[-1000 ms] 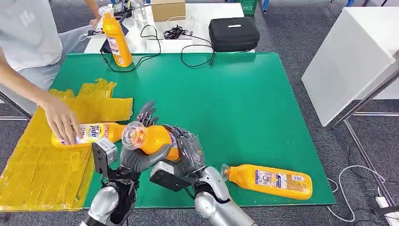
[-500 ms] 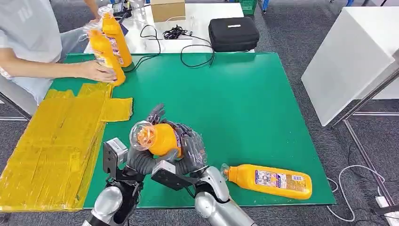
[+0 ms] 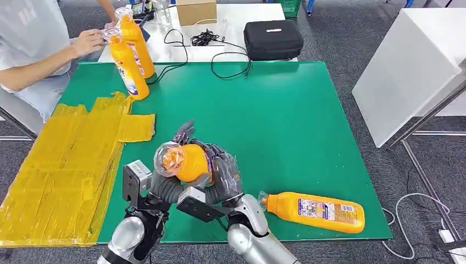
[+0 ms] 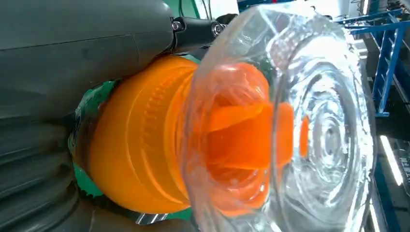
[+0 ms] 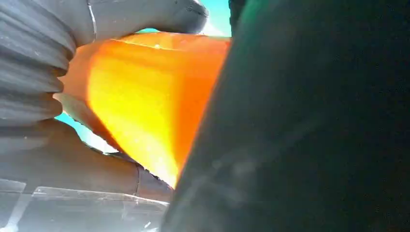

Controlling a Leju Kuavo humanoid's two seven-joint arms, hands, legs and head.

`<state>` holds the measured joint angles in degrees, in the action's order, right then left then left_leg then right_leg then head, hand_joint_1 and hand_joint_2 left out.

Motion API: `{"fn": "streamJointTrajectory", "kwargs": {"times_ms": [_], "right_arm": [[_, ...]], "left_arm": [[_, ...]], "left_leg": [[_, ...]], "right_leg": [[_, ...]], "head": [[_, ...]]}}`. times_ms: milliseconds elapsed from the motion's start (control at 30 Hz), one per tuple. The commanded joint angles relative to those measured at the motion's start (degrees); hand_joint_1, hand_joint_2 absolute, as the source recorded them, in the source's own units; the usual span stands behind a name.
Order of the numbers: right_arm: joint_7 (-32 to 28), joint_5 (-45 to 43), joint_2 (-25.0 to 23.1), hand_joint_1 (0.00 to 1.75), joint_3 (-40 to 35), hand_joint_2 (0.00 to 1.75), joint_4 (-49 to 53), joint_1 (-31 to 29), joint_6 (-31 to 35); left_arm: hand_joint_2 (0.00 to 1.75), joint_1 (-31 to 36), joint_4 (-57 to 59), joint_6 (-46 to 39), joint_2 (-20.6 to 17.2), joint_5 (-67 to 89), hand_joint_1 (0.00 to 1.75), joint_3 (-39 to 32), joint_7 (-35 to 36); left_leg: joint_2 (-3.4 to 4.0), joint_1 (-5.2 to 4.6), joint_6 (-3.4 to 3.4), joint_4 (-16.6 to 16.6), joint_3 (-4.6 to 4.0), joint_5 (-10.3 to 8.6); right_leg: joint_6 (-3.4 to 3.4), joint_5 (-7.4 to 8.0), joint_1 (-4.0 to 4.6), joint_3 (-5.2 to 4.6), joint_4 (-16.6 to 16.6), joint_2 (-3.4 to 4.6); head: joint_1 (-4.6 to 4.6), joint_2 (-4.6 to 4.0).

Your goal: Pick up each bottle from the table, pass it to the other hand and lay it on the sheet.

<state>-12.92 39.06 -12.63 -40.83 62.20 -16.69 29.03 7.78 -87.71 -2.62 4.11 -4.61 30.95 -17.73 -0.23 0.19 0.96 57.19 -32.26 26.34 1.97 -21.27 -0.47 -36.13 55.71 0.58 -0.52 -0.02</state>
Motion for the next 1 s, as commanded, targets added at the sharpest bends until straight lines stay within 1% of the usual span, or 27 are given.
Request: {"fn": "streamJointTrajectory", "kwargs": {"times_ms": [33, 100, 133, 167, 200, 233, 267, 300, 367, 400, 467, 500, 567, 600, 700, 733, 767, 800, 867, 900, 933, 1000], "right_arm": [[-0.38, -0.47, 0.99, 1.75, -2.86, 1.75, -1.35, -2.55, -3.38], [-0.58, -0.81, 0.69, 1.75, -3.11, 1.75, -1.59, -2.48, -3.48], [-0.72, -1.03, 0.67, 1.75, -3.16, 1.75, -1.54, -2.41, -3.43], [-0.79, -1.05, 0.78, 1.75, -3.18, 1.75, -1.31, -2.31, -3.28], [-0.76, -1.06, 0.91, 1.75, -3.21, 1.75, -1.12, -2.22, -3.14], [-0.77, -1.14, 1.1, 1.75, -3.16, 1.75, -0.9, -2.17, -3.13], [-0.8, -1.19, 1.17, 1.75, -3.12, 1.75, -0.77, -2.03, -3.1], [-0.8, -1.35, 1.2, 1.75, -3.03, 1.75, -0.63, -1.88, -3.15], [-1.04, -1.76, 1.15, 1.75, -2.84, 1.75, -0.68, -1.49, -3.29], [-1.23, -1.78, 1.18, 1.75, -2.91, 1.75, -0.75, -1.28, -3.19], [-1.28, -1.77, 1.19, 1.75, -2.92, 1.75, -0.76, -1.24, -3.13], [-1.28, -1.77, 1.19, 1.75, -2.92, 1.75, -0.76, -1.24, -3.13], [-1.28, -1.77, 1.19, 1.75, -2.92, 1.75, -0.76, -1.24, -3.13], [-1.28, -1.77, 1.19, 1.75, -2.92, 1.75, -0.76, -1.24, -3.13], [-1.28, -1.77, 1.19, 1.75, -2.92, 1.75, -0.76, -1.24, -3.13], [-1.28, -1.77, 1.19, 1.75, -2.92, 1.75, -0.76, -1.24, -3.13], [-1.28, -1.77, 1.19, 1.75, -2.92, 1.75, -0.76, -1.24, -3.13], [-1.28, -1.77, 1.19, 1.75, -2.92, 1.75, -0.76, -1.24, -3.13], [-1.28, -1.77, 1.19, 1.75, -2.92, 1.75, -0.76, -1.24, -3.13], [-1.28, -1.77, 1.19, 1.75, -2.92, 1.75, -0.76, -1.24, -3.13], [-1.28, -1.77, 1.19, 1.75, -2.92, 1.75, -0.76, -1.24, -3.13], [-1.28, -1.77, 1.19, 1.75, -2.92, 1.75, -0.76, -1.24, -3.13]], "left_arm": [[1.75, 1.97, 2.16, -1.64, 0.47, 1.36, 0.0, 2.35, -1.02], [1.75, 2.12, 1.99, -2.39, 0.63, 1.83, 0.0, 2.35, -1.04], [1.75, 2.09, 1.92, -2.94, 0.66, 2.29, 0.17, 2.41, -1.15], [1.75, 1.98, 1.82, -3.28, 0.69, 2.51, 0.89, 2.45, -1.27], [1.75, 1.87, 1.7, -3.94, 0.72, 3.08, 1.54, 2.47, -1.5], [1.75, 1.88, 1.62, -4.27, 0.53, 3.48, 1.75, 2.63, -1.61], [1.75, 1.85, 1.56, -4.46, 0.46, 3.67, 1.75, 2.66, -1.68], [1.75, 1.75, 1.47, -5.12, 0.48, 4.35, 1.75, 2.61, -1.92], [1.75, 1.71, 1.39, -6.13, 0.48, 5.77, 1.75, 2.94, -2.37], [1.75, 1.68, 1.32, -6.54, 0.47, 6.36, 1.75, 3.09, -2.54], [1.75, 1.67, 1.31, -6.58, 0.47, 6.42, 1.75, 3.14, -2.55], [1.75, 1.67, 1.31, -6.58, 0.47, 6.42, 1.75, 3.14, -2.55], [1.75, 1.67, 1.31, -6.58, 0.47, 6.42, 1.75, 3.14, -2.55], [1.75, 1.67, 1.31, -6.58, 0.47, 6.42, 1.75, 3.14, -2.55], [1.75, 1.67, 1.31, -6.58, 0.47, 6.42, 1.75, 3.14, -2.55], [1.75, 1.67, 1.31, -6.58, 0.47, 6.42, 1.75, 3.14, -2.55], [1.75, 1.67, 1.31, -6.58, 0.47, 6.42, 1.75, 3.14, -2.55], [1.75, 1.67, 1.31, -6.58, 0.47, 6.42, 1.75, 3.14, -2.55], [1.75, 1.67, 1.31, -6.58, 0.47, 6.42, 1.75, 3.14, -2.55], [1.75, 1.67, 1.31, -6.58, 0.47, 6.42, 1.75, 3.14, -2.55], [1.75, 1.67, 1.31, -6.58, 0.47, 6.42, 1.75, 3.14, -2.55], [1.75, 1.67, 1.31, -6.58, 0.47, 6.42, 1.75, 3.14, -2.55]], "left_leg": [[-0.04, 0.03, -0.03, -0.02, 0.25, 0.09], [-0.05, 0.04, -0.03, 0.0, 0.24, 0.1], [-0.04, 0.03, -0.03, -0.01, 0.17, 0.07], [-0.05, 0.01, -0.02, -0.01, 0.13, 0.05], [-0.06, 0.03, -0.03, 0.0, 0.23, 0.09], [-0.05, 0.01, -0.02, -0.02, 0.18, 0.06], [-0.05, 0.01, -0.02, -0.02, 0.12, 0.04], [-0.05, 0.03, -0.03, -0.01, 0.28, 0.12], [-0.05, 0.01, -0.01, -0.02, 0.1, 0.03], [-0.06, 0.04, -0.03, -0.02, 0.29, 0.11], [-0.07, 0.01, -0.02, -0.04, 0.15, 0.04], [-0.07, 0.04, -0.03, -0.03, 0.28, 0.11], [-0.06, 0.02, -0.02, -0.03, 0.18, 0.06], [-0.07, 0.04, -0.04, -0.03, 0.29, 0.11], [-0.05, 0.0, -0.01, -0.04, 0.1, 0.02], [-0.05, 0.02, -0.02, -0.03, 0.26, 0.09], [-0.05, 0.02, -0.02, -0.03, 0.18, 0.06], [-0.06, 0.04, -0.03, -0.03, 0.29, 0.11], [-0.06, 0.02, -0.02, -0.03, 0.15, 0.05], [-0.07, 0.03, -0.03, -0.03, 0.28, 0.1], [-0.05, 0.01, -0.02, -0.03, 0.13, 0.04], [-0.06, 0.04, -0.03, -0.03, 0.28, 0.1]], "right_leg": [[-0.04, -0.1, 0.04, 0.26, -0.02, -0.1], [-0.04, -0.11, 0.05, 0.27, -0.01, -0.11], [-0.03, -0.08, 0.04, 0.19, -0.01, -0.09], [-0.02, -0.06, 0.02, 0.14, -0.01, -0.09], [-0.04, -0.11, 0.05, 0.26, -0.01, -0.12], [-0.03, -0.08, 0.02, 0.2, -0.01, -0.1], [-0.02, -0.06, 0.02, 0.15, -0.03, -0.09], [-0.03, -0.13, 0.04, 0.3, -0.01, -0.12], [-0.02, -0.05, 0.02, 0.12, -0.02, -0.09], [-0.03, -0.13, 0.05, 0.32, -0.03, -0.13], [-0.02, -0.07, 0.02, 0.17, -0.04, -0.11], [-0.04, -0.13, 0.05, 0.31, -0.04, -0.13], [-0.03, -0.08, 0.03, 0.2, -0.03, -0.1], [-0.04, -0.13, 0.05, 0.31, -0.03, -0.13], [-0.02, -0.04, 0.01, 0.12, -0.03, -0.08], [-0.03, -0.11, 0.03, 0.27, -0.03, -0.11], [-0.02, -0.07, 0.03, 0.2, -0.03, -0.09], [-0.04, -0.12, 0.05, 0.32, -0.03, -0.12], [-0.02, -0.06, 0.03, 0.17, -0.03, -0.1], [-0.04, -0.12, 0.05, 0.3, -0.03, -0.13], [-0.02, -0.05, 0.02, 0.15, -0.03, -0.09], [-0.04, -0.12, 0.05, 0.31, -0.04, -0.12]], "head": [[0.0, 0.0], [0.0, 0.0], [0.0, 0.0], [0.0, 0.0], [0.0, 0.0], [0.0, 0.0], [0.0, 0.0], [0.0, 0.0], [0.0, 0.0], [-0.02, 0.0], [0.0, 0.0], [0.0, 0.0], [0.0, 0.0], [-0.02, 0.0], [0.0, 0.0], [0.0, 0.0], [0.0, 0.0], [0.0, 0.0], [0.0, 0.0], [0.0, 0.0], [0.0, 0.0], [0.0, 0.0]]}}
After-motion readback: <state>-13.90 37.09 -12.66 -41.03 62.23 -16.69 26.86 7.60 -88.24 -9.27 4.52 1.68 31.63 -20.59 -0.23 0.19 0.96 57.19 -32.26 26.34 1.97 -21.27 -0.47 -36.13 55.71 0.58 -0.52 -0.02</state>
